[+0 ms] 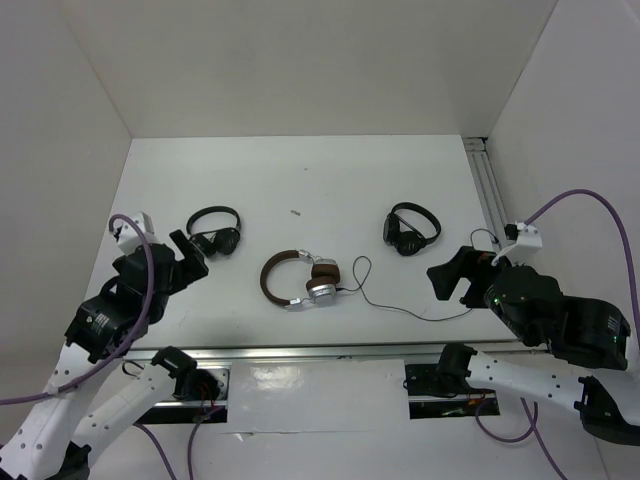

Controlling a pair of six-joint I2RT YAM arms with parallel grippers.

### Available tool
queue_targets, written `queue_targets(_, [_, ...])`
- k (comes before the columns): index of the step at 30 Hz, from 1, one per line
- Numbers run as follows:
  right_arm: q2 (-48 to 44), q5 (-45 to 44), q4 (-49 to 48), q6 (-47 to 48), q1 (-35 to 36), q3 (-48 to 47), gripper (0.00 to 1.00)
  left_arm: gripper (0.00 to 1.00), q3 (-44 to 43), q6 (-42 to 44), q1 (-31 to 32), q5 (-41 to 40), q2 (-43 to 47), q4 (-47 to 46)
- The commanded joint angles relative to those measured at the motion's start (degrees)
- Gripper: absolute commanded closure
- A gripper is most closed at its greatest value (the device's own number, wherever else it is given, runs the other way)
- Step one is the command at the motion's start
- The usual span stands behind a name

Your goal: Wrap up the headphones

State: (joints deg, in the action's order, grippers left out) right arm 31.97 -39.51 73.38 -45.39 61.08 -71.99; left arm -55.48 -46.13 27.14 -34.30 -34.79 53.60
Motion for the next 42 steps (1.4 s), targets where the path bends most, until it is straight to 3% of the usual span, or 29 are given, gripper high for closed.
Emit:
queue_targets(1, [-0.15,-1.63,1.5,-0.84,-0.35,-0.35,0.0,0.0,-0.06,2.44,-0.33,1.35,-0.02,-2.54])
queue_targets(7, [-2.79,-1.01,0.18,-0.58,0.26,-0.96,0.0,0.0,2.21,5.25,-0.33,6.43,2.71,-6.75])
queue_targets(13, [-5.95,2.23,-2.46,-0.58,3.43,-0.35,0.0,0.0,5.47,12.47,-0.33,23.31,1.31,-15.81])
queue_targets(19, [0.79,3.38,-6.84,1.34,3.43,3.95,0.0,0.0,4.16,2.73,-0.33,23.85,-13.19,-13.87])
queue_targets(24, [8.89,7.33,-10.98,4.77,3.43,4.49,0.0,0.0,13.46,-0.72,0.2,22.72,-20.84,-30.63])
queue_targets(31, [7.77,9.35,-13.36,5.4,3.43,7.28,0.0,0.0,11.8,1.48,0.73,21.48,-36.99,-35.23])
queue_targets(39, [4.33,10.5,-14.85,5.4,3.43,8.97,0.0,0.04,15.14,1.57,1.78,20.24,-47.21,-41.11])
queue_targets(42, [4.33,10.5,-13.8,5.4,3.43,8.44,0.0,0.16,14.62,1.05,3.09,19.63,-50.63,-41.65])
